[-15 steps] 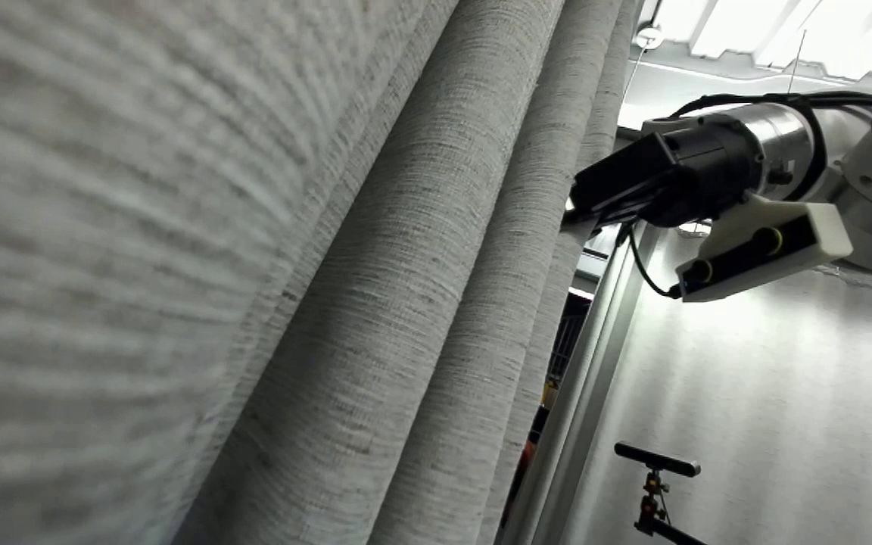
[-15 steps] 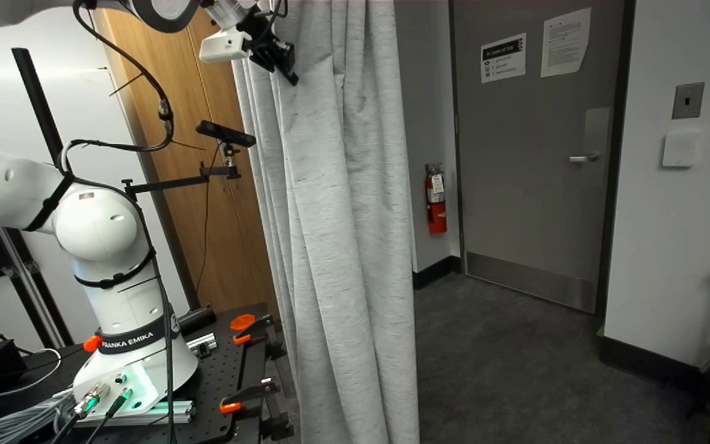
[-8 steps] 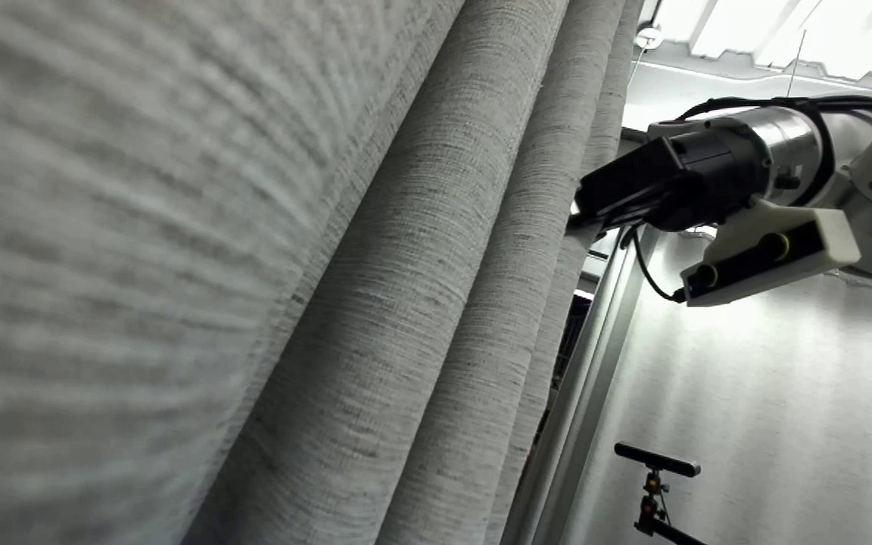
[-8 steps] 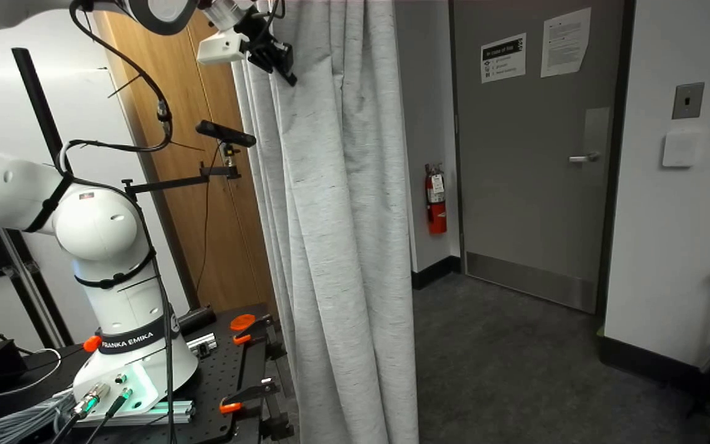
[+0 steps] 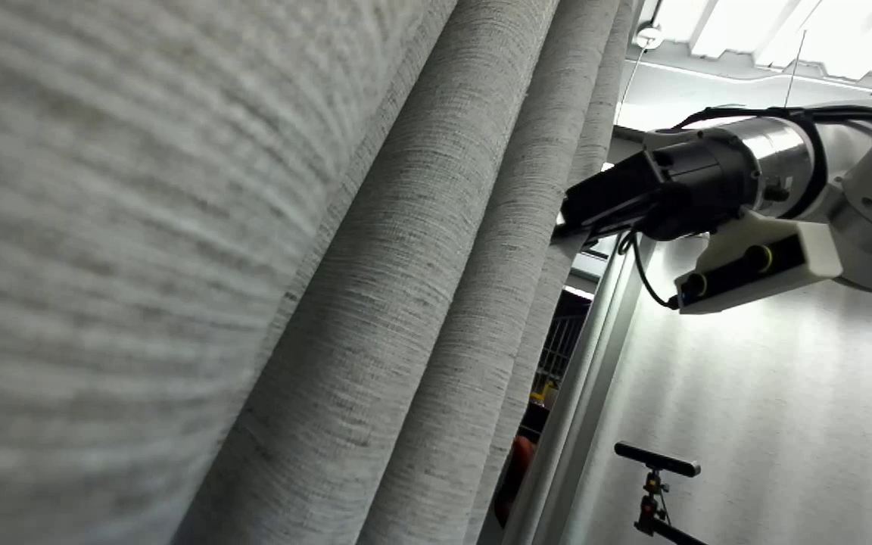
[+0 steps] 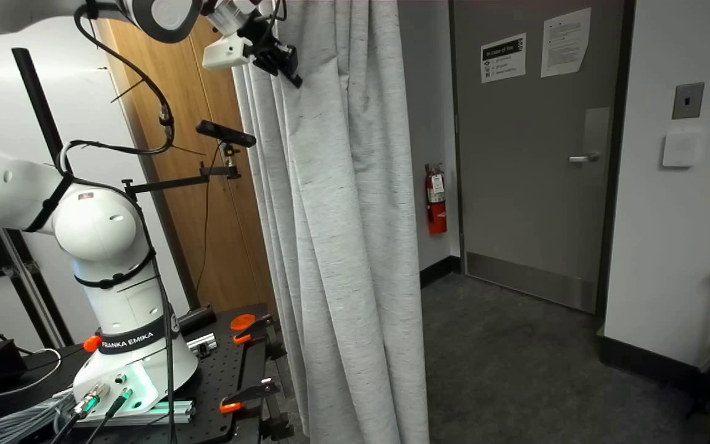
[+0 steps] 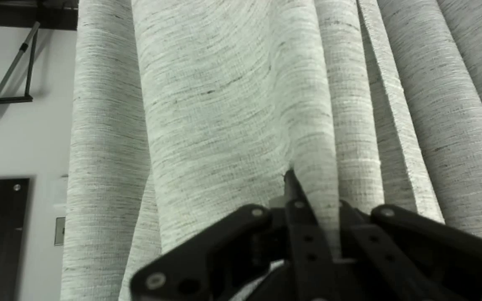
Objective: Open the curtains
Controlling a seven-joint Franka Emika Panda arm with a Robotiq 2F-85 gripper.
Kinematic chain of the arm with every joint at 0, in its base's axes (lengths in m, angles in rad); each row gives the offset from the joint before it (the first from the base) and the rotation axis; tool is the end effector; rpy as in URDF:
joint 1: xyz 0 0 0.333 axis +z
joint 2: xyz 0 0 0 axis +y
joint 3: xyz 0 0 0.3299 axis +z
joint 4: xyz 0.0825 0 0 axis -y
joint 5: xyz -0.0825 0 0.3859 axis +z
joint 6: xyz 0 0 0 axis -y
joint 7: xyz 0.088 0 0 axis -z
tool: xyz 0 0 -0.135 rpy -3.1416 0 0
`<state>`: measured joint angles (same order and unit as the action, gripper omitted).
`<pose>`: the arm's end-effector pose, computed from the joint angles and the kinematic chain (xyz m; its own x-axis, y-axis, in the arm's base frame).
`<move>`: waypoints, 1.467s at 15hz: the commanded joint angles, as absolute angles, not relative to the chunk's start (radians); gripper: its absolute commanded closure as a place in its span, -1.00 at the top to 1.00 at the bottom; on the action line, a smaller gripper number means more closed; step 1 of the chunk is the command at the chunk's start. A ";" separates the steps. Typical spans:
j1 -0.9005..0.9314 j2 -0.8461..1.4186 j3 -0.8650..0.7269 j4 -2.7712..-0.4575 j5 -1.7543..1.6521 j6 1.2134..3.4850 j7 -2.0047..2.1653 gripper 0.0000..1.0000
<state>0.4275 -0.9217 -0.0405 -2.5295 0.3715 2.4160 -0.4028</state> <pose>0.3080 0.1300 0.6383 0.5525 0.3343 0.7635 0.6139 -0.7829 -0.1014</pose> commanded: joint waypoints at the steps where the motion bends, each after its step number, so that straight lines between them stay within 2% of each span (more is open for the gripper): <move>1: 0.432 -0.937 0.001 -2.666 0.338 2.404 -0.379 -1.00; 5: 0.405 -0.929 0.018 -2.686 0.286 2.462 -0.356 -1.00; 6: 0.395 -0.926 0.025 -2.691 0.267 2.480 -0.347 -0.48; 8: 0.384 -0.910 0.048 -2.728 0.238 2.480 -0.330 -0.32; 10: 0.400 -0.866 0.086 -2.809 0.218 2.489 -0.307 0.00; 11: 0.401 -0.762 0.106 -2.748 0.203 2.466 -0.290 0.14; 15: 0.420 -0.553 0.202 -2.796 0.173 2.509 -0.246 0.76; 17: 0.397 -0.467 0.235 -2.765 0.114 2.458 -0.241 1.00; 22: 0.295 -0.356 0.236 -2.607 -0.152 2.245 -0.264 1.00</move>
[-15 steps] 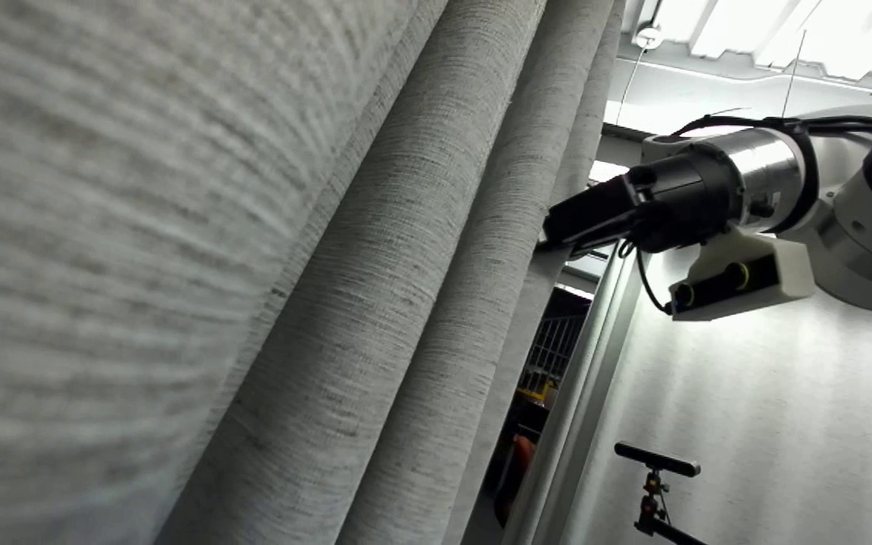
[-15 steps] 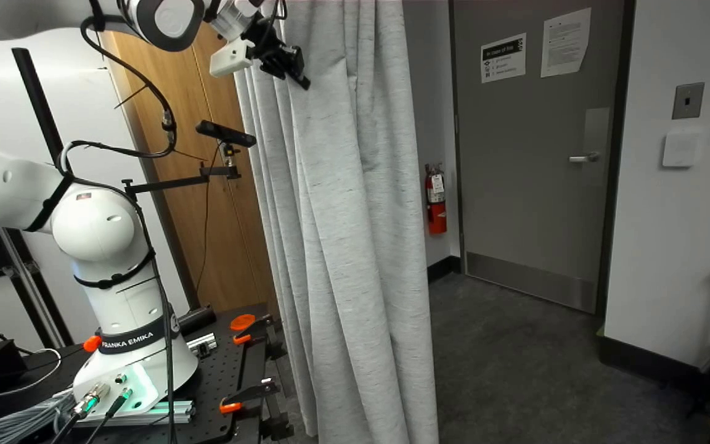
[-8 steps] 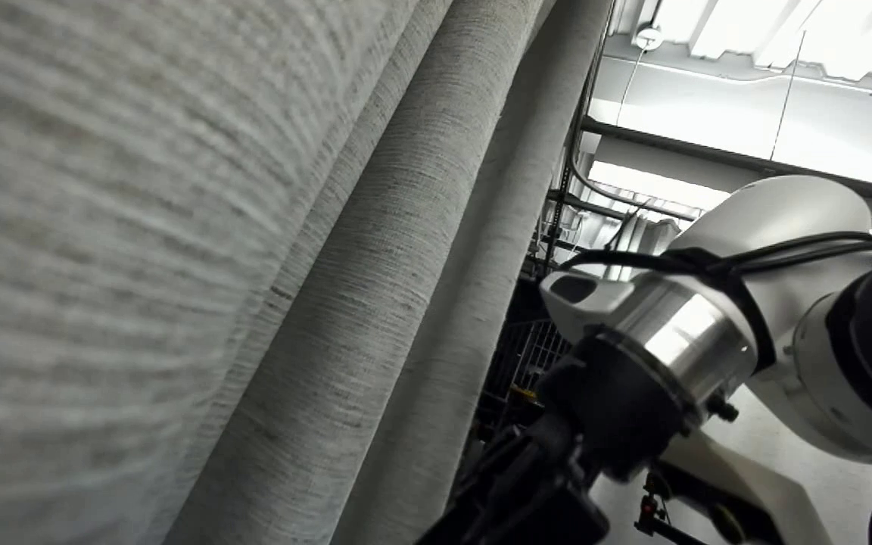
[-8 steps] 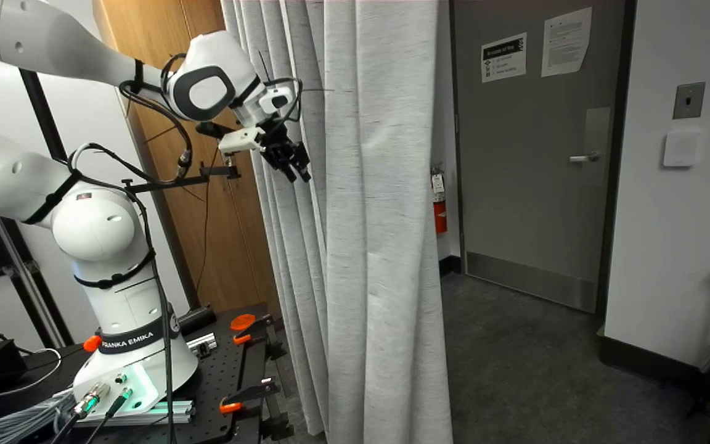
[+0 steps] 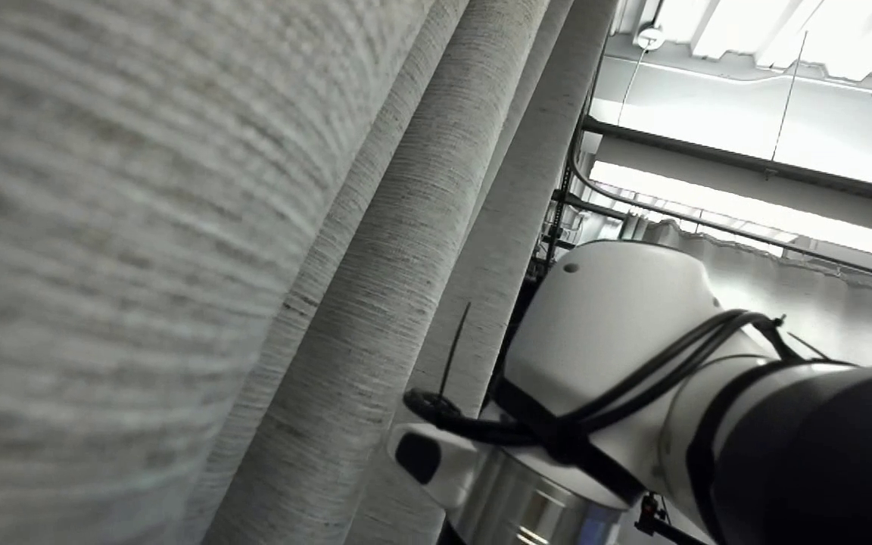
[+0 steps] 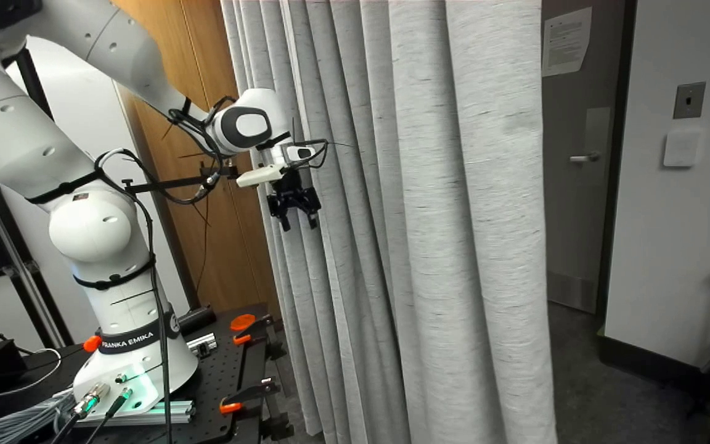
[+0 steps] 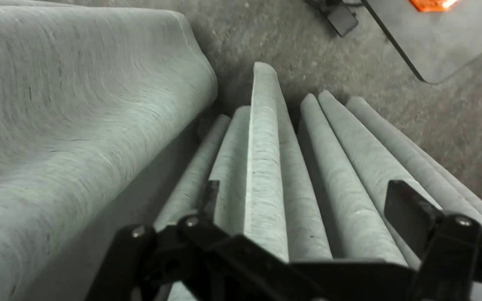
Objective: Open the curtains
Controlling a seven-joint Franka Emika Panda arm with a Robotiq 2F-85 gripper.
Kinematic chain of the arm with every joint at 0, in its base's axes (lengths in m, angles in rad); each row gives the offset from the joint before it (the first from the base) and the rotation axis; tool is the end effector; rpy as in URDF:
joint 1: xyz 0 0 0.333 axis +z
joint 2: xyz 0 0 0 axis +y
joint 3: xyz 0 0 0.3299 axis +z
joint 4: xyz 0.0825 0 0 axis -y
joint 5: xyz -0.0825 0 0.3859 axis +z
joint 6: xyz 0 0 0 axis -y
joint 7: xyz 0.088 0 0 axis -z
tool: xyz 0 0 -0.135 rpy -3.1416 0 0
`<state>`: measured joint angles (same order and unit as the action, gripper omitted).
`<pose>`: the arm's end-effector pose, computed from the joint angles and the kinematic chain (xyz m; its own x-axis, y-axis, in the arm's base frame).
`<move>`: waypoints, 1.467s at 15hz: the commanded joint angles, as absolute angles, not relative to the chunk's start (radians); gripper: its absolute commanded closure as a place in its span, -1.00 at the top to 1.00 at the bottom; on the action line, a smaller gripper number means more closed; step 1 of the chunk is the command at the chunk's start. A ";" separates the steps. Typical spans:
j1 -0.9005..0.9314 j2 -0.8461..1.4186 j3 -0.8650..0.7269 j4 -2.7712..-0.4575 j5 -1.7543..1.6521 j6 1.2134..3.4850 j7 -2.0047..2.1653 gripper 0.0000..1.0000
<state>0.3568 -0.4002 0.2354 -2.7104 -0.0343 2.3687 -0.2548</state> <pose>0.3228 0.2079 0.3366 0.6553 0.7552 0.0151 0.7483 -0.6517 0.1236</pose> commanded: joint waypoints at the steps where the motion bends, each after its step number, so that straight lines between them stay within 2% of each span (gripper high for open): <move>1: 0.338 -0.385 0.230 -2.679 -0.084 2.325 -0.254 1.00; 10: 0.306 -0.363 0.227 -2.623 -0.130 2.269 -0.258 1.00; 15: 0.217 -0.413 0.111 -2.679 -0.147 2.324 -0.288 1.00; 22: 0.064 -0.377 -0.020 -2.580 -0.159 2.399 -0.296 1.00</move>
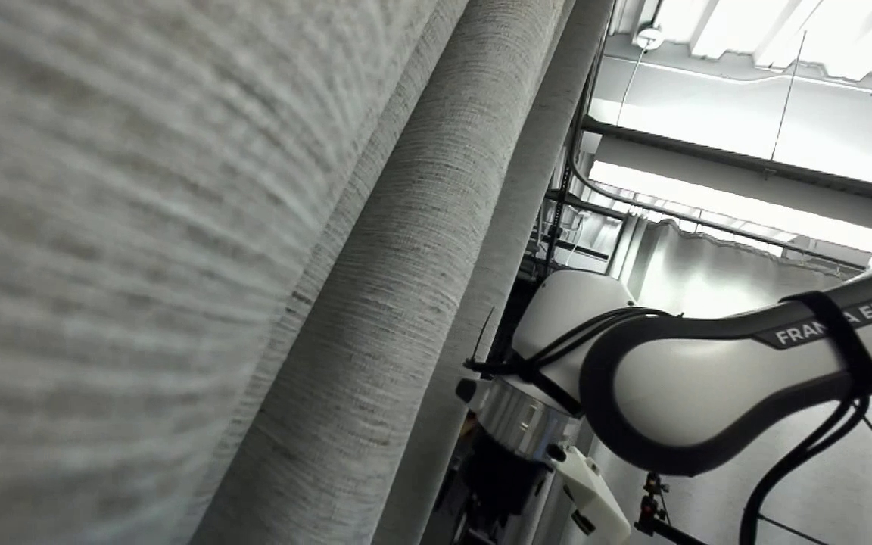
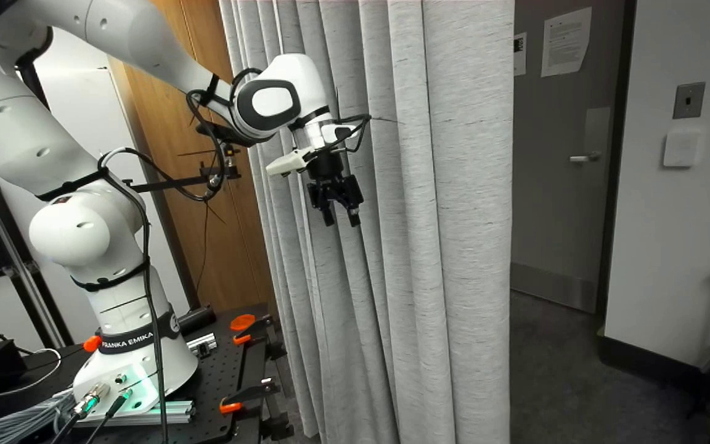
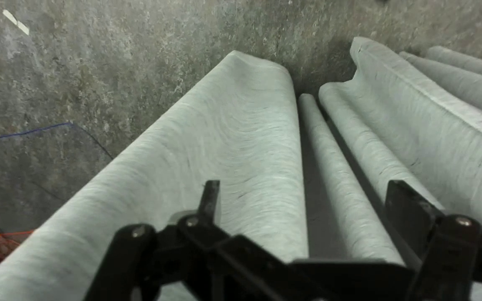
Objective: Open the curtains
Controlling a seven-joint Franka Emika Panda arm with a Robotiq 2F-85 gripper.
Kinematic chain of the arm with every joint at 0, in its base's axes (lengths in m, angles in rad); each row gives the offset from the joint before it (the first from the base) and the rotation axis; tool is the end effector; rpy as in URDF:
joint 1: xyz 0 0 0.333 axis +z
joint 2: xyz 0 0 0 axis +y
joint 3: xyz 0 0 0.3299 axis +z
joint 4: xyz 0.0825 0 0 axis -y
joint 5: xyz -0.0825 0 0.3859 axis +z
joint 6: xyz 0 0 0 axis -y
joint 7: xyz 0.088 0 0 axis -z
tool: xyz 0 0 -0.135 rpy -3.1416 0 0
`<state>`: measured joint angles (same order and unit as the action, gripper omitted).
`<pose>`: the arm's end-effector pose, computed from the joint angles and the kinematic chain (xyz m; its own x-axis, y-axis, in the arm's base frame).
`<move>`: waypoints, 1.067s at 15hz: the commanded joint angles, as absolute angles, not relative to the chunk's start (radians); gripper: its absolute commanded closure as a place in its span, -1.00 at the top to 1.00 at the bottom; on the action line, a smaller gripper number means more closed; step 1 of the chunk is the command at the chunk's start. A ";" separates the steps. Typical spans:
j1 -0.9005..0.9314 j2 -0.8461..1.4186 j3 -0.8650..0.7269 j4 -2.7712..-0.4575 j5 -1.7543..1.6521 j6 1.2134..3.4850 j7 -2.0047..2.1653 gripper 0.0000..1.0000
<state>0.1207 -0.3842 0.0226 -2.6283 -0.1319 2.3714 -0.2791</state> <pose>0.4070 0.0543 0.3711 0.8664 0.4918 0.0859 0.4782 -0.8670 0.1403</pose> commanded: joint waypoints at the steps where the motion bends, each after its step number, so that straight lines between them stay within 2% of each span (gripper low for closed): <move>1: 0.042 -0.364 -0.041 -2.554 -0.157 2.416 -0.302 1.00; 6: -0.019 -0.290 -0.156 -2.409 -0.101 2.539 -0.360 1.00; 9: 0.005 -0.236 -0.244 -2.316 0.020 2.589 -0.473 1.00; 16: 0.079 -0.180 -0.336 -2.162 0.440 2.495 -0.968 1.00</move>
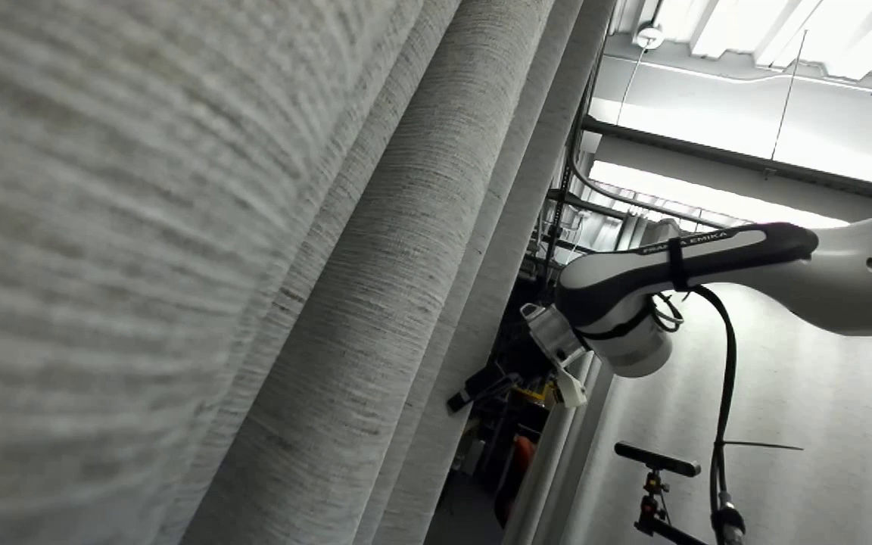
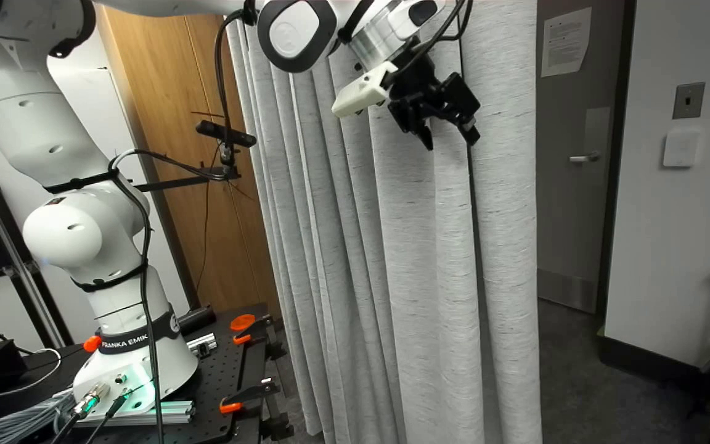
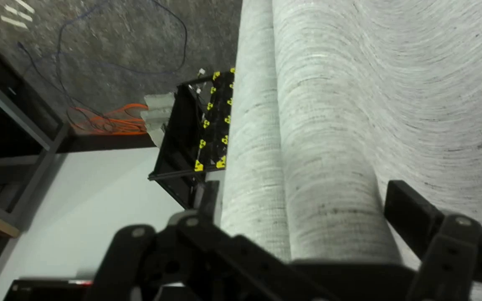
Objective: Open the curtains
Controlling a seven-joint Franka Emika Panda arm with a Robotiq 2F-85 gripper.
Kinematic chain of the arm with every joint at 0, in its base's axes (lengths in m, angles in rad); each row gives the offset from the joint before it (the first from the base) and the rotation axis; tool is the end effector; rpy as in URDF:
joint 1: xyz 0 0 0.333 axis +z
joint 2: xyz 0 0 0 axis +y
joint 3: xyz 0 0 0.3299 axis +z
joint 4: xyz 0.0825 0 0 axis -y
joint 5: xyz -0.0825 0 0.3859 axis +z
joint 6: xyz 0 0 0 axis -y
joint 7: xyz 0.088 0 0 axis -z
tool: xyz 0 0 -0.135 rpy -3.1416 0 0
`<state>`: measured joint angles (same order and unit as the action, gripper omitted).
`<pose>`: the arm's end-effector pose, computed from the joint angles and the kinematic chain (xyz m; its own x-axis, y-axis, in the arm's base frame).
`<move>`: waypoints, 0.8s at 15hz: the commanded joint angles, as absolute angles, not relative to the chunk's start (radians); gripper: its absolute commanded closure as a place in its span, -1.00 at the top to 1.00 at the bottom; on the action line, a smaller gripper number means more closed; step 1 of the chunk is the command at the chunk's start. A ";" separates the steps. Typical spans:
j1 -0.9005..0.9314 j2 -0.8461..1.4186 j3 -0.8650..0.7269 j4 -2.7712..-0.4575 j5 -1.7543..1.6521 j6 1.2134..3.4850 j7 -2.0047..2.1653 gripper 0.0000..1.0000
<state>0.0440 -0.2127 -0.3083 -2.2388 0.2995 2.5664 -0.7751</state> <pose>0.5198 -0.1483 0.5011 0.7903 0.2646 0.5526 0.2609 -0.9614 0.0873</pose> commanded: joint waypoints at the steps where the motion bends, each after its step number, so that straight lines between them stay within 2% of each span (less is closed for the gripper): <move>1: 0.076 -0.176 -0.331 -2.150 0.478 2.475 -1.030 1.00; 4: 0.063 -0.174 -0.308 -2.116 0.563 2.445 -1.180 1.00; 12: 0.059 -0.179 -0.261 -2.064 0.949 2.574 -1.444 1.00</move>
<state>0.0615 -0.1916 -0.2786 -2.0904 0.7989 2.5198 -1.3450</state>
